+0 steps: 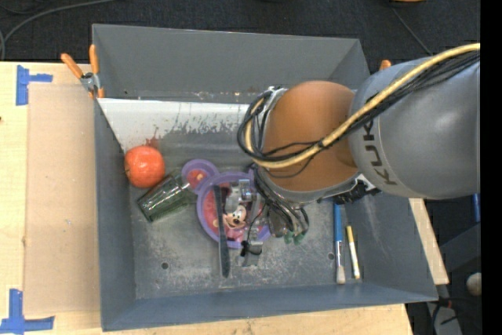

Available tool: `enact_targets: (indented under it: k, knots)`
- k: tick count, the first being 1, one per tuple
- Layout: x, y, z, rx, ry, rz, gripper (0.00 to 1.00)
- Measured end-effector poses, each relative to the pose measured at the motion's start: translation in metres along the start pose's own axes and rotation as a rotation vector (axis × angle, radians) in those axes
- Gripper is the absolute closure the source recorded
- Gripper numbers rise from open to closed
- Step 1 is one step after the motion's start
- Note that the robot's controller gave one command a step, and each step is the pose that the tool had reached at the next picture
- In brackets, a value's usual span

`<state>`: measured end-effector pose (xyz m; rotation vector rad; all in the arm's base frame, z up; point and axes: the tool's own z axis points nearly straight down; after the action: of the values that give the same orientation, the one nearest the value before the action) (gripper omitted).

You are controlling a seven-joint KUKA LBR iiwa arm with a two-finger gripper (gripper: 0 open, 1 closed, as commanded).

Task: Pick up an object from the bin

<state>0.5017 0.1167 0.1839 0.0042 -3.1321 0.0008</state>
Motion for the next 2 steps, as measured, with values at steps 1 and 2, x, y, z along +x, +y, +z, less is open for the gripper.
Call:
enact_targets:
  k: [1,2]
  knots:
    - [-0.002,-0.001,-0.003,-0.001,-0.007,0.004,0.0]
    - [0.0,0.007,-0.062,0.0,-0.003,0.015,0.0]
